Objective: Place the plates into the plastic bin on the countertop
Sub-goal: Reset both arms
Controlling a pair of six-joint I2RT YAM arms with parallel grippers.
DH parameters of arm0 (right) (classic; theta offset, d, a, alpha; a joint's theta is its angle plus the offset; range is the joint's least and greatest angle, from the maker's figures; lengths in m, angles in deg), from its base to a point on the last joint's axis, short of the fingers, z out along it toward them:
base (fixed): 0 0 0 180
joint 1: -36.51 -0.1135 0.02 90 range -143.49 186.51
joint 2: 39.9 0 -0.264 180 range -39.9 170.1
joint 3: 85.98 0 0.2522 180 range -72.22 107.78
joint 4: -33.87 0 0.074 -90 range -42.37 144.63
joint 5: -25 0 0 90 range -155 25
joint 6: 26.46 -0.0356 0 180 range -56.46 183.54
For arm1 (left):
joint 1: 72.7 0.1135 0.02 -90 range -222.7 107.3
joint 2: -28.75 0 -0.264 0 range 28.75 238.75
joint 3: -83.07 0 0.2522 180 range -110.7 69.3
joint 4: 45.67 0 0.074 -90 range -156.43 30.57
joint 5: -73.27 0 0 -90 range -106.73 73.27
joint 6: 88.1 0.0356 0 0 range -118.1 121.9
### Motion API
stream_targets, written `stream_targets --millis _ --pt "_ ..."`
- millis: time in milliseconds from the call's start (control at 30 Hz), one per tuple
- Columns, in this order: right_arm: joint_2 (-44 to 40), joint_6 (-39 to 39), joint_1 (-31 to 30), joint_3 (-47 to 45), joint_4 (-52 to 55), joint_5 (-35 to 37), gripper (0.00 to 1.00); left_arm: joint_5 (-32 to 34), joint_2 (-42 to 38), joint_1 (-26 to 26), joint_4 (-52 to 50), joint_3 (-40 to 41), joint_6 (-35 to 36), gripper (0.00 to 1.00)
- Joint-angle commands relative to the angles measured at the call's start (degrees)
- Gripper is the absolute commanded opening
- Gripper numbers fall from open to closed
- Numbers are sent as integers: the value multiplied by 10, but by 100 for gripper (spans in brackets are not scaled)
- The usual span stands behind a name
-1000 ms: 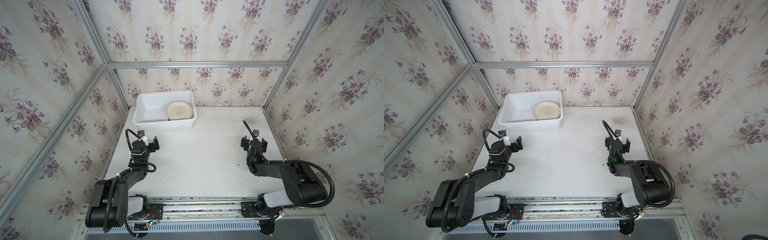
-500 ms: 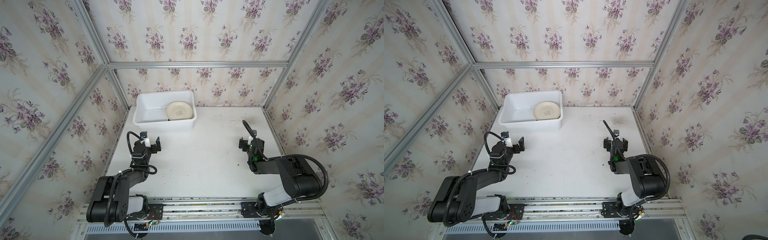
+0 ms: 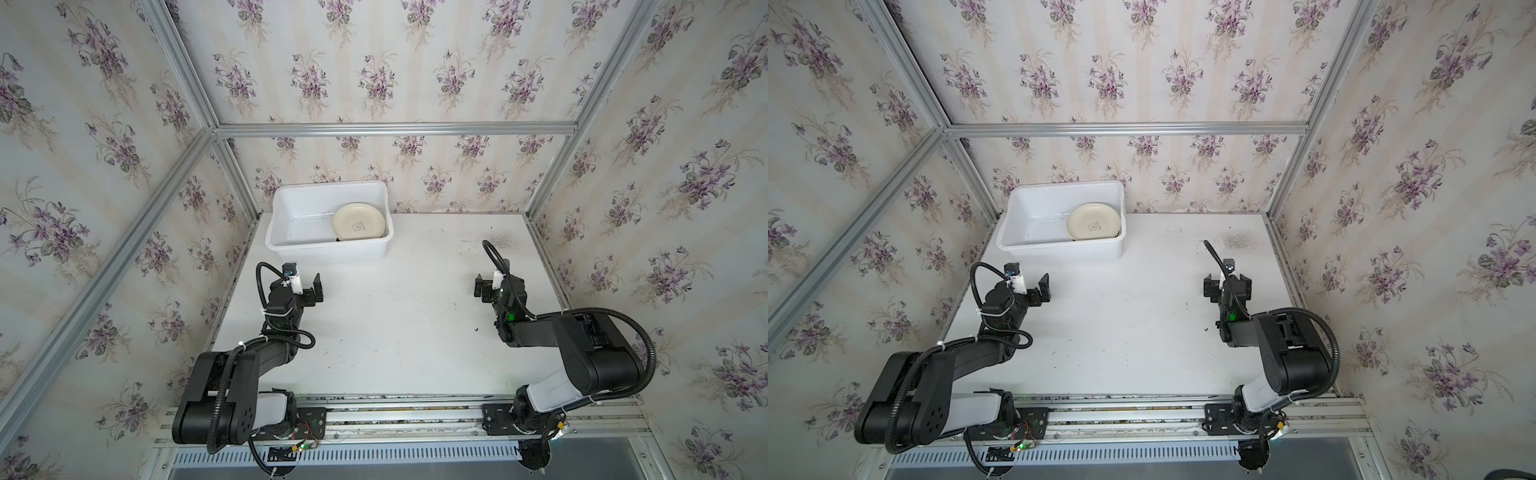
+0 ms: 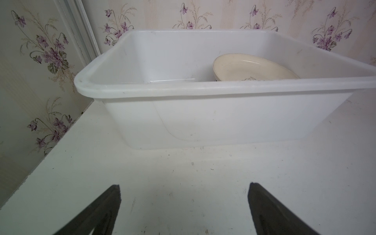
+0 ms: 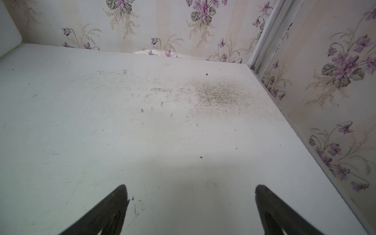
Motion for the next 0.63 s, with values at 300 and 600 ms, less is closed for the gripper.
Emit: stream_targets --millis 300,600 --pt "0 6 0 3 -19 -3 100 1 0 0 19 -4 12 100" --pt "0 6 0 3 -20 -3 100 1 0 0 19 -4 12 100"
